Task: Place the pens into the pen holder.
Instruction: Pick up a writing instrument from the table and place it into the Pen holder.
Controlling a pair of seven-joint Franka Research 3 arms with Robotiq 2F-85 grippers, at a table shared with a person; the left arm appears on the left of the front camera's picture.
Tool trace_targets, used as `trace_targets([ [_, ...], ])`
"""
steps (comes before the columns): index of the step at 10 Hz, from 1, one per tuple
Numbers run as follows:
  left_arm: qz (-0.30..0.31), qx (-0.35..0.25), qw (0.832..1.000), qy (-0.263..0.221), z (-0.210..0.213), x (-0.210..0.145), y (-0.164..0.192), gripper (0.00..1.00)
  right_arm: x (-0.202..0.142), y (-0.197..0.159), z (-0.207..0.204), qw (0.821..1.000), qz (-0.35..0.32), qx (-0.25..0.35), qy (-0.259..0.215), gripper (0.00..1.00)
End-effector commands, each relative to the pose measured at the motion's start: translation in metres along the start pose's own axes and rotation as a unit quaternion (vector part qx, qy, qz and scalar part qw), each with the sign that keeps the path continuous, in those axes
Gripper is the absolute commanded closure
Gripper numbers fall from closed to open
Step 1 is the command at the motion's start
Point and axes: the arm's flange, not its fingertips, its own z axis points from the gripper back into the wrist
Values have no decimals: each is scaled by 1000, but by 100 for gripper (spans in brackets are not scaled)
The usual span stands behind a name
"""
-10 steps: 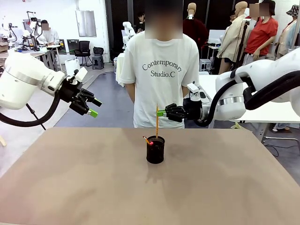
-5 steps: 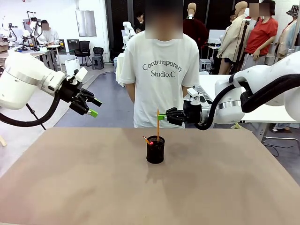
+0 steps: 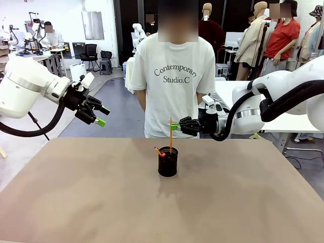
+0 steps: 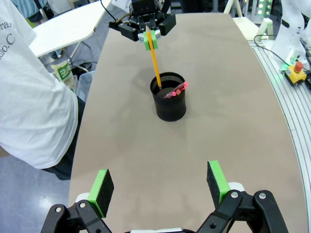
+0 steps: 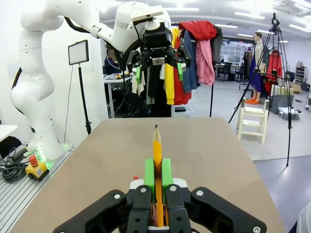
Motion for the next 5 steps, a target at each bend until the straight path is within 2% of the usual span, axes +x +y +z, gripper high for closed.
trace_targets([
  [1,-1,0,1000,1,2,1,-1,0,-6,-2,3,1000,1,20,-2,100],
  [5,-1,0,1000,1,2,1,-1,0,-23,-6,2,999,3,29,17,100],
])
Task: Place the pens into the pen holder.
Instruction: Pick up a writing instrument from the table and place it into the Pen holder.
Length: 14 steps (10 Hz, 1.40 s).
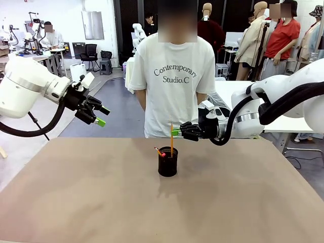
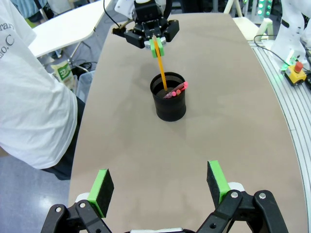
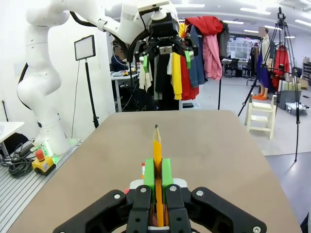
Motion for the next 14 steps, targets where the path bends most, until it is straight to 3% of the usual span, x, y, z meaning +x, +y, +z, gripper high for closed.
trace_targets([
  [1,-1,0,1000,1,2,1,-1,0,-10,-9,-2,1000,11,8,9,100],
  [4,-1,0,1000,1,2,1,-1,0,-15,-11,-2,1000,3,9,13,100],
  [5,-1,0,1000,1,2,1,-1,0,-15,-12,-1,1000,1,11,15,86],
  [9,-1,0,1000,1,2,1,-1,0,-11,-9,-2,1000,4,17,18,9],
  [10,-1,0,1000,1,2,1,-1,0,-9,-9,-2,1000,4,20,20,0],
  [14,-1,0,1000,1,2,1,-1,0,-5,-4,-1,999,2,23,40,0],
])
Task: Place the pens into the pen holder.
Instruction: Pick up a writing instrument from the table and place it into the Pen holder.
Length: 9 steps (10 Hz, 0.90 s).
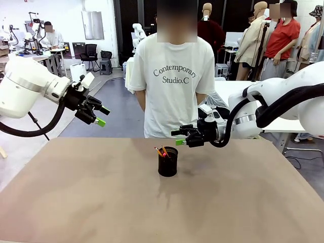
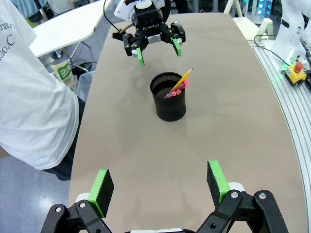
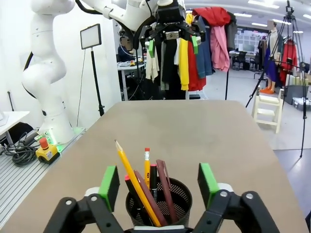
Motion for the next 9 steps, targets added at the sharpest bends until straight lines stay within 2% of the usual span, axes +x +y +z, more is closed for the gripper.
trace_targets([
  [1,-1,0,1000,1,2,1,-1,0,5,0,2,1000,-4,2,22,0],
  [7,-1,0,1000,1,2,1,-1,0,2,-3,3,999,-19,-2,40,0],
  [9,-1,0,1000,1,2,1,-1,0,-3,-1,5,1000,-5,-7,23,0],
])
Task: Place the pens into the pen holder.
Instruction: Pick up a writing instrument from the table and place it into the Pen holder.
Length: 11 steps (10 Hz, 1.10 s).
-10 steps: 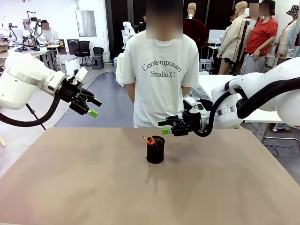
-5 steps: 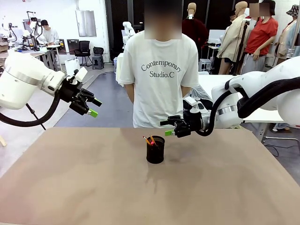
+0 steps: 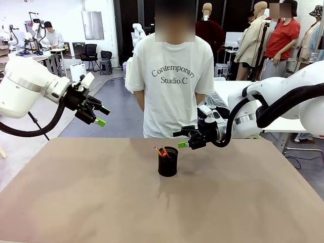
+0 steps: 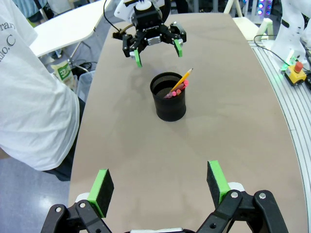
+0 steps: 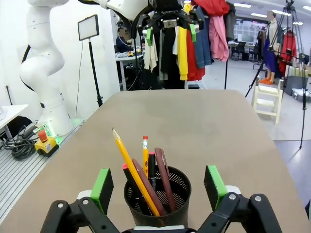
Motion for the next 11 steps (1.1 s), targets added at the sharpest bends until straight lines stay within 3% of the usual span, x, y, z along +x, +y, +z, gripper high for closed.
trace_targets([
  [1,-1,0,1000,1,2,1,-1,0,1,0,0,1000,0,-1,-1,0],
  [3,-1,0,1000,1,2,1,-1,0,-1,0,0,1000,0,0,0,0],
  [4,-1,0,1000,1,2,1,-1,0,7,2,1,999,-3,-33,21,0],
  [7,-1,0,1000,1,2,1,-1,0,56,26,21,991,-8,-63,114,0],
  [11,-1,0,1000,1,2,1,-1,0,111,46,53,981,-49,-68,176,0],
])
